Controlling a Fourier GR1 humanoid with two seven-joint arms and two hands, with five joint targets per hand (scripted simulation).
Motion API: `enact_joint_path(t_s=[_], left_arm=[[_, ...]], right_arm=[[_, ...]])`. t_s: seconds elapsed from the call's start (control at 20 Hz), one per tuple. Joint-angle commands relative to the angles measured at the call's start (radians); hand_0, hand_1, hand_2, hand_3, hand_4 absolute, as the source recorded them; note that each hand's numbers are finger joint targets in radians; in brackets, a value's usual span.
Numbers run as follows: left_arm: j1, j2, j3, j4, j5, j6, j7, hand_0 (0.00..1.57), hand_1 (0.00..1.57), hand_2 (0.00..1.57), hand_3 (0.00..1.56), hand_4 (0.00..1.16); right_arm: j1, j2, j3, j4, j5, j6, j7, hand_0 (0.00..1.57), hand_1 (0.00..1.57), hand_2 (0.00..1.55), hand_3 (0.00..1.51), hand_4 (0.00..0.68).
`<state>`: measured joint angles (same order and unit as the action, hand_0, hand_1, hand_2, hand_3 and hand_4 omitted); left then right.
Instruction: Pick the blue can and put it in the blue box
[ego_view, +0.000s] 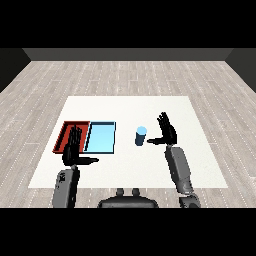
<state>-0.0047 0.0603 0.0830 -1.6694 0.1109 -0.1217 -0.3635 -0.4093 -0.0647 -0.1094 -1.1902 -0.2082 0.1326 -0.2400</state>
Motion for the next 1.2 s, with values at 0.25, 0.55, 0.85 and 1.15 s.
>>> enact_joint_path(t_s=[0.25, 0.55, 0.85, 1.15], left_arm=[[0.043, 0.004, 0.015, 0.036, 0.005, -0.026, -0.065, 0.00, 0.00, 0.00, 0.00, 0.00], [0.007, 0.006, 0.016, 0.017, 0.020, -0.017, -0.018, 0.00, 0.00, 0.00, 0.00, 0.00], [-0.038, 0.038, 0.065, 0.055, 0.066, -0.045, -0.015, 0.00, 0.00, 0.00, 0.00, 0.00], [-0.004, -0.022, -0.015, 0.018, -0.022, 0.020, -0.023, 0.00, 0.00, 0.00, 0.00, 0.00]], right_arm=[[-0.027, 0.051, -0.002, 0.131, -0.026, -0.035, -0.081, 0.00, 0.00, 0.00, 0.00, 0.000], [-0.030, 0.056, 0.022, 0.194, -0.066, -0.048, -0.112, 0.00, 0.00, 0.00, 0.00, 0.000], [-0.001, 0.064, 0.104, 0.236, -0.115, -0.076, -0.133, 0.00, 0.00, 0.00, 0.00, 0.000], [-0.120, 0.065, 0.114, 0.383, -0.169, -0.116, -0.181, 0.00, 0.00, 0.00, 0.00, 0.000]])
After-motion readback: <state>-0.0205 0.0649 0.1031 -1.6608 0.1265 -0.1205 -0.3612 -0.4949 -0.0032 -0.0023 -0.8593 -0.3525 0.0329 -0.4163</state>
